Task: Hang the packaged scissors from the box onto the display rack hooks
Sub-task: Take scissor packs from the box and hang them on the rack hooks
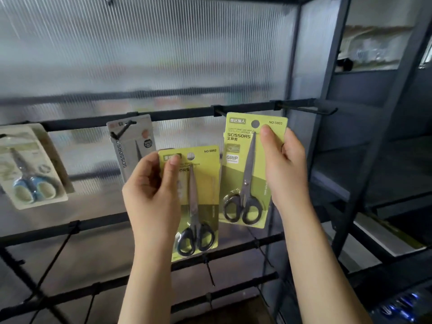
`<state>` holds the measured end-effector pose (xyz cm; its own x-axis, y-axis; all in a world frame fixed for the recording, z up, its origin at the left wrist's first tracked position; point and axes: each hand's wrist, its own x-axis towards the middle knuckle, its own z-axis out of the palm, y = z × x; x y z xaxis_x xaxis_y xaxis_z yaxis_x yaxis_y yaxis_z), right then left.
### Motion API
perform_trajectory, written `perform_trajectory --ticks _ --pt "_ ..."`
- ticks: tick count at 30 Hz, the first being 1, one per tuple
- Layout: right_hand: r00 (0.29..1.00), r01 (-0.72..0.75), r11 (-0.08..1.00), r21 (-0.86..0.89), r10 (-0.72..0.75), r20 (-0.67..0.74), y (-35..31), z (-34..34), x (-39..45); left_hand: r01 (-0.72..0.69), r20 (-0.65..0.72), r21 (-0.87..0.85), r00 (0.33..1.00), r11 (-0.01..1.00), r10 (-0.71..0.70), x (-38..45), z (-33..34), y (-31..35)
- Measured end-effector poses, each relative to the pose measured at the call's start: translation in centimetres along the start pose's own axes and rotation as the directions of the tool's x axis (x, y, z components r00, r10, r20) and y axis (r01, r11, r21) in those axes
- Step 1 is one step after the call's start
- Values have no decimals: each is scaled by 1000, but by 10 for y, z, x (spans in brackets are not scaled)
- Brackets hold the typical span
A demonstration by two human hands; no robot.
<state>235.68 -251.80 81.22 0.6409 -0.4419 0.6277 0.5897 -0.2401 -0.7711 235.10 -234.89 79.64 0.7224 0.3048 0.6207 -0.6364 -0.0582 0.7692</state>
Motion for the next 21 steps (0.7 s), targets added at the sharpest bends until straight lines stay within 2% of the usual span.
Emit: perform_trajectory --ticks 10,15,21 --pt "991 -115 992 -43 118 68 9 -5 17 28 -39 0 999 1000 -28 -8 12 1" --pt "984 -95 988 -125 113 141 16 -2 27 57 -58 -62 996 996 -61 -12 15 -1" --pt "966 -143 975 -172 175 188 37 8 46 57 -95 -57 994 997 -62 -7 20 -4"
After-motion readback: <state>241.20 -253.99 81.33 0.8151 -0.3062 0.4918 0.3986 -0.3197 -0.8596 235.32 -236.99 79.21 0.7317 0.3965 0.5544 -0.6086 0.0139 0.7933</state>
